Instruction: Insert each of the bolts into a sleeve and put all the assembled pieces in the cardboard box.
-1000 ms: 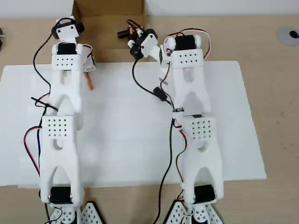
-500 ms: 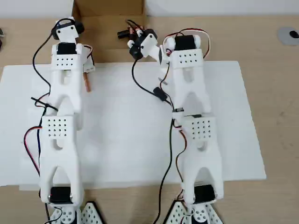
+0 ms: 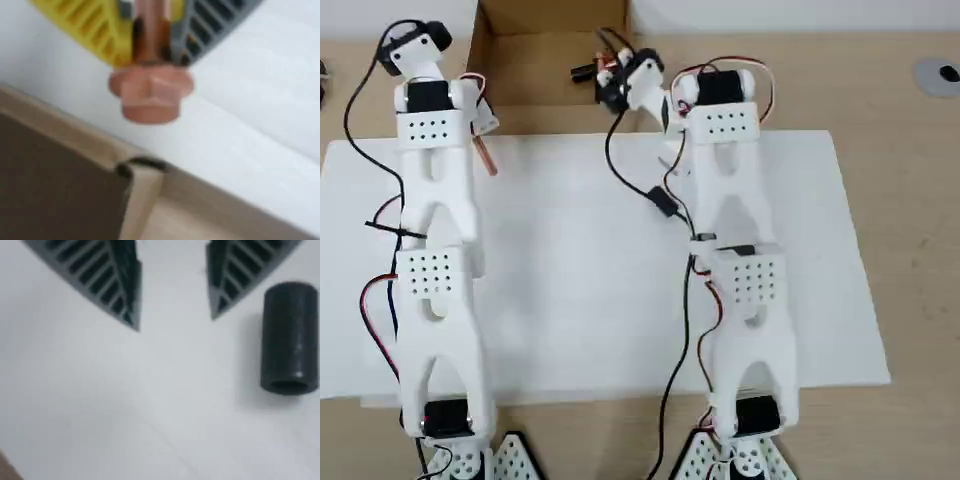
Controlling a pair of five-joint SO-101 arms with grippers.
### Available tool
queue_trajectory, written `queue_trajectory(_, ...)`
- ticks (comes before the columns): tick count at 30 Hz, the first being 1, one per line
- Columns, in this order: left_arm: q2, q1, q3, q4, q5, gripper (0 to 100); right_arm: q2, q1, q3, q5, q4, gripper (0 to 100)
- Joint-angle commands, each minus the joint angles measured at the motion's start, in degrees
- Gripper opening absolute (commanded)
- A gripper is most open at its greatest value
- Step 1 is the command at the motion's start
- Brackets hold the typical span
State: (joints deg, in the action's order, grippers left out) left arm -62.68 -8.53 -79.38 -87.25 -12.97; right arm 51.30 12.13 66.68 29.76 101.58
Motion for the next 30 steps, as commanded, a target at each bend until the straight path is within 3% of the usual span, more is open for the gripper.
queue_trajectory(1, 0.84, 1.93, -3.43, -2.11, 0.62, 1, -7.87, 0.66, -6.55, -0.62, 0.97, 10.4)
queue_trajectory(6, 0.92, 3.43, -3.43, -5.10, 2.81, 1, -19.03, 0.92, -25.89, -1.93, 0.00, 10.3)
queue_trajectory(17, 0.84, 5.45, -14.15, -13.27, 4.57, 1, -41.63, 4.70, -66.24, -2.20, -26.99, 10.3)
queue_trajectory(22, 0.84, 5.63, -14.24, -13.36, 5.45, 1, -45.05, 5.23, -72.13, -5.01, -34.46, 10.3)
queue_trajectory(30, 1.45, 8.44, -14.24, -13.80, 6.33, 1, -43.30, 5.14, -72.57, -5.71, -37.71, 10.3)
